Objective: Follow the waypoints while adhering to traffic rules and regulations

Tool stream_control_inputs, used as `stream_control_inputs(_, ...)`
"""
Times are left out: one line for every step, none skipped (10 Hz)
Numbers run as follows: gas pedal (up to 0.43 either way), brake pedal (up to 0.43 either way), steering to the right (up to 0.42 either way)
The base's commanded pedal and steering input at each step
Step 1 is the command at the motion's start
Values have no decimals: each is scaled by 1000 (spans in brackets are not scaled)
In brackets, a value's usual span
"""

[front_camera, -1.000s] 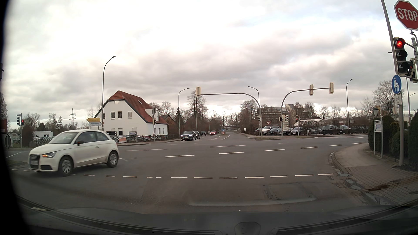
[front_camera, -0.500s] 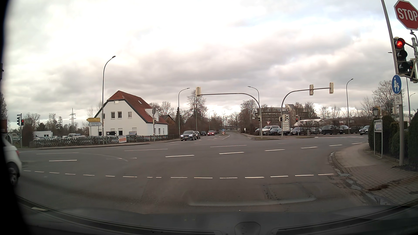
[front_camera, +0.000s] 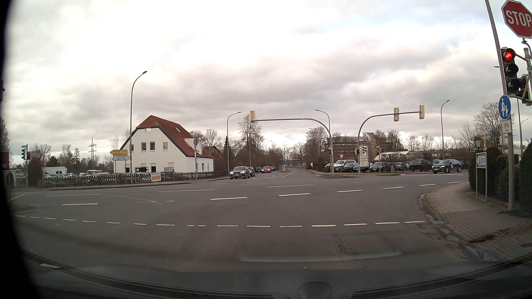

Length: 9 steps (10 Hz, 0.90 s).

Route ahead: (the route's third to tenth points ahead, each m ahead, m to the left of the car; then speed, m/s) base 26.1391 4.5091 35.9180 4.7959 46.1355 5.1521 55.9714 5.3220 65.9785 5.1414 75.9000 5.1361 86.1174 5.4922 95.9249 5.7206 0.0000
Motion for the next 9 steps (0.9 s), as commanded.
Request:
stream_control_inputs(0, 341, 4)
stream_control_inputs(0, 335, 4)
stream_control_inputs(0, 341, 4)
stream_control_inputs(0, 341, 4)
stream_control_inputs(0, 341, 4)
stream_control_inputs(0, 341, 4)
stream_control_inputs(0, 341, 4)
stream_control_inputs(0, 341, 4)
stream_control_inputs(0, 341, 4)
